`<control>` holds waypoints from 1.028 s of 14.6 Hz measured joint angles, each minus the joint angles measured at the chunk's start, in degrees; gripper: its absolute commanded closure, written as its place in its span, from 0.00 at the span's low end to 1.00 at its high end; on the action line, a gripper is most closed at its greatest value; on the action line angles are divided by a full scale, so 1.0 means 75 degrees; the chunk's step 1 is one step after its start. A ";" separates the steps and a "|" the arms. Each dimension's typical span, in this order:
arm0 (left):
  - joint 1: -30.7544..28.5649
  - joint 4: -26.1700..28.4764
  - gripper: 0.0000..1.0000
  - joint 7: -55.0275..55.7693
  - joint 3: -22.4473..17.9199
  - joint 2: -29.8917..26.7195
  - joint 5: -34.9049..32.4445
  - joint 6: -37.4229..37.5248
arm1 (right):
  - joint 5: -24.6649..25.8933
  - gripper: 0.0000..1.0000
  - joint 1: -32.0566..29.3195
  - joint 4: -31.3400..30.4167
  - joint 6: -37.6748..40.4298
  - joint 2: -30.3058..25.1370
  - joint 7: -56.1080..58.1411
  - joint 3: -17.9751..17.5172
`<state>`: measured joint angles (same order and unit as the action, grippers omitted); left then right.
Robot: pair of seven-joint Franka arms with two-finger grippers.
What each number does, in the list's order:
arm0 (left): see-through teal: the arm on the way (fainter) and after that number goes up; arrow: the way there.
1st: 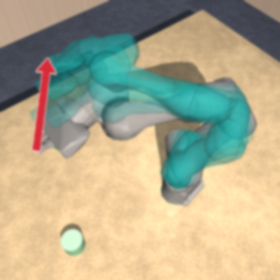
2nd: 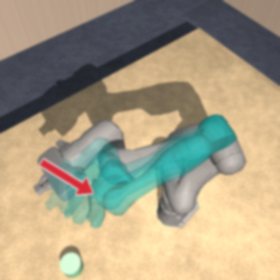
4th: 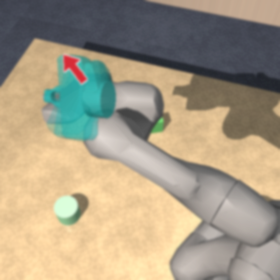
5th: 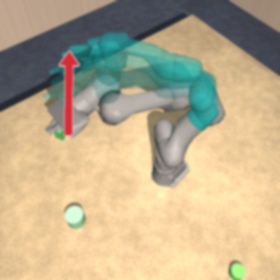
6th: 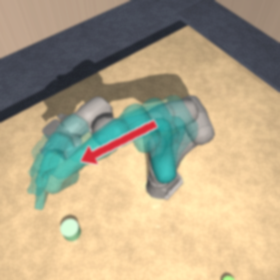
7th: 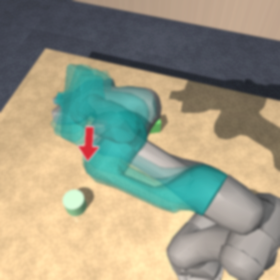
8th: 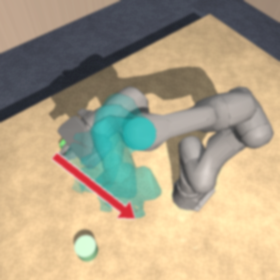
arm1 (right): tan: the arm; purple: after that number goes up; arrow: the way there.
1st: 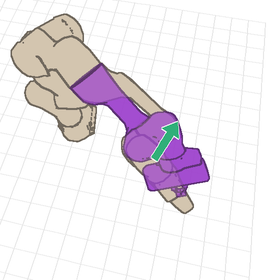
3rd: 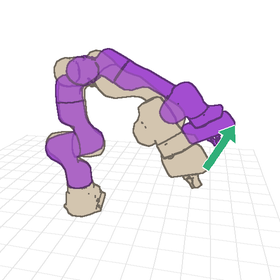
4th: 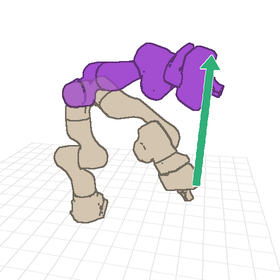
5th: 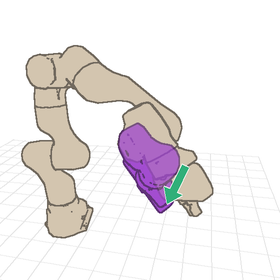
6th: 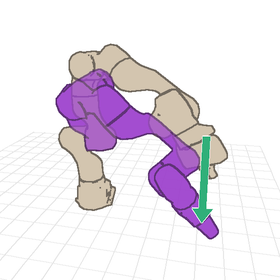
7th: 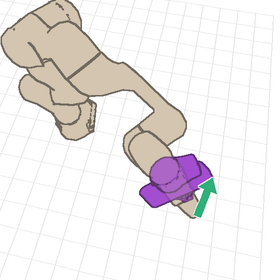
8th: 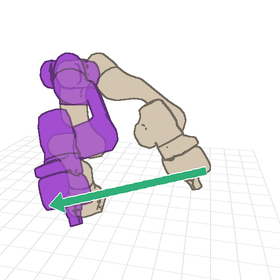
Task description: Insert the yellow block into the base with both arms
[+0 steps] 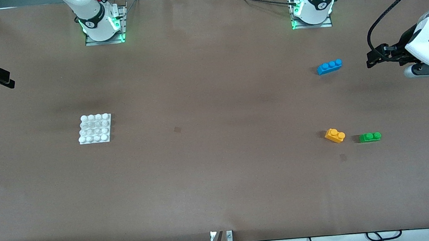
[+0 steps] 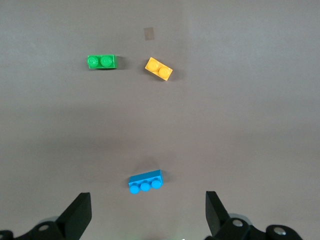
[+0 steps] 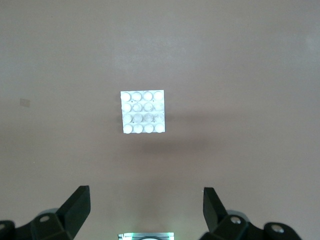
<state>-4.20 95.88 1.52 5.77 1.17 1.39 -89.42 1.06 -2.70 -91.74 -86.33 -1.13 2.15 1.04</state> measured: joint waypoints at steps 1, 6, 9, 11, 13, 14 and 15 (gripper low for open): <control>0.0000 0.0000 0.00 -0.0002 -0.0004 0.0000 0.0000 0.0014 | 0.0000 0.00 0.0001 0.0000 0.0000 0.0000 0.0000 0.0000; -0.0001 -0.0003 0.00 -0.0262 -0.0026 0.0011 0.0000 0.0033 | 0.0000 0.00 0.0009 0.0000 0.0000 0.0000 0.0000 -0.0001; -0.0001 -0.0003 0.00 -0.0311 -0.0032 0.0025 0.0000 0.0077 | 0.0005 0.00 0.0009 0.0000 0.0004 0.0005 0.0000 -0.0001; -0.0001 -0.0003 0.00 -0.0322 -0.0040 0.0026 0.0000 0.0085 | 0.0033 0.00 0.0012 0.0000 0.0004 0.0010 0.0001 -0.0005; -0.0001 -0.0003 0.00 -0.0331 -0.0045 0.0027 0.0000 0.0098 | 0.0043 0.00 0.0019 -0.0001 0.0004 0.0010 0.0001 -0.0017; -0.0001 -0.0003 0.00 -0.0339 -0.0046 0.0027 0.0000 0.0103 | 0.0045 0.00 0.0022 -0.0001 0.0007 0.0010 0.0001 -0.0022; -0.0001 -0.0003 0.00 -0.0349 -0.0046 0.0027 0.0000 0.0106 | 0.0045 0.00 0.0027 -0.0001 0.0011 0.0010 0.0001 -0.0023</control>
<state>-4.21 95.86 -1.10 5.43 1.37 1.39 -88.63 1.40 -2.50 -91.74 -86.25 -1.05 2.16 0.86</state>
